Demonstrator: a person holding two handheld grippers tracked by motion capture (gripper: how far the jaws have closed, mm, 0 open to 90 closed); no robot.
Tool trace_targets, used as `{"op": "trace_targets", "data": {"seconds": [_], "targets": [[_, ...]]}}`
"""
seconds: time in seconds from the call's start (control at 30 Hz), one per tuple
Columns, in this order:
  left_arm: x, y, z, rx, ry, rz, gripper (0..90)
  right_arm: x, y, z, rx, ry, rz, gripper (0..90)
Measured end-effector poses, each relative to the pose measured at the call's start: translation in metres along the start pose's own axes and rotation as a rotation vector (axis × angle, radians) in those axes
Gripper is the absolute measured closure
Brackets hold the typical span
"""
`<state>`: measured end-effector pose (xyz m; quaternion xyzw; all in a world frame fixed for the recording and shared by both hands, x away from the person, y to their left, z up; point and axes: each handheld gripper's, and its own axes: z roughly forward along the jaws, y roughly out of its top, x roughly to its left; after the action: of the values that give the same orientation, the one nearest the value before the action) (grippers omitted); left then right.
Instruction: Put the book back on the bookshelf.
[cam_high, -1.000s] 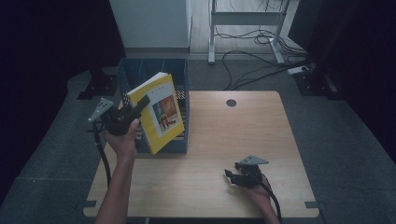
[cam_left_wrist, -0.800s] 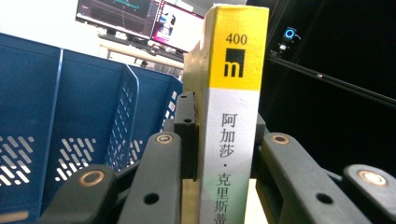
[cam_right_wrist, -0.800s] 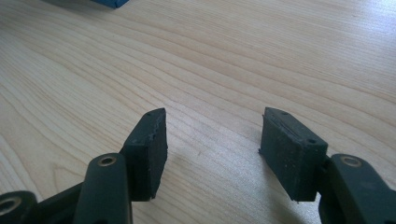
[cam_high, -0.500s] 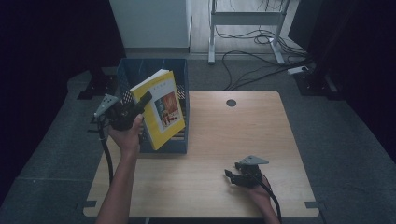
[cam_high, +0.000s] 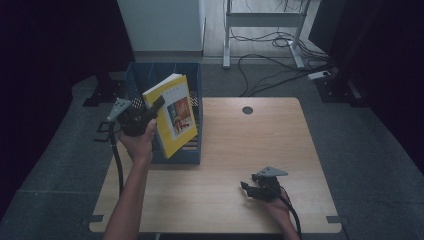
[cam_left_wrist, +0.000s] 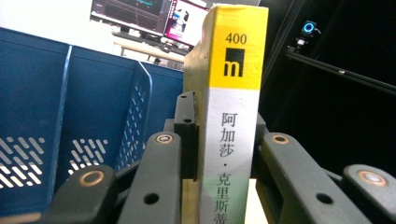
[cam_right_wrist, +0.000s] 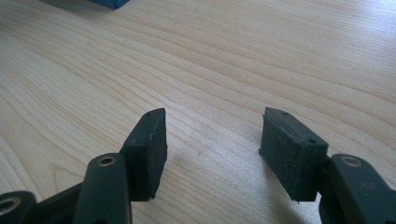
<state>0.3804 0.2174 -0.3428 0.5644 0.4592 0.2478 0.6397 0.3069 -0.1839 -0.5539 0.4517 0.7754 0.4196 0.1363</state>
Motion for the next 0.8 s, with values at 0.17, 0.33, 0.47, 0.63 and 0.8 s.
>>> {"op": "trace_targets", "data": {"seconds": [0.17, 0.33, 0.47, 0.63, 0.8], "targets": [[0.001, -0.001, 0.005, 0.005, 0.017, 0.004, 75.5, 0.0, 0.0, 0.0, -0.001, 0.001, 0.0, 40.2], [0.002, -0.003, 0.01, 0.01, 0.023, 0.001, 75.5, 0.0, 0.0, 0.0, 0.0, 0.0, 0.0, 40.2], [0.002, -0.004, 0.014, 0.014, 0.03, 0.006, 75.6, 0.0, 0.0, 0.0, -0.001, 0.0, 0.001, 40.0], [0.001, -0.004, 0.022, 0.016, 0.043, 0.014, 75.6, -0.001, 0.0, 0.0, -0.003, 0.001, 0.0, 40.0], [0.001, -0.005, 0.026, 0.013, 0.049, 0.011, 75.6, -0.001, 0.0, 0.0, -0.006, 0.001, 0.003, 40.1]]}}
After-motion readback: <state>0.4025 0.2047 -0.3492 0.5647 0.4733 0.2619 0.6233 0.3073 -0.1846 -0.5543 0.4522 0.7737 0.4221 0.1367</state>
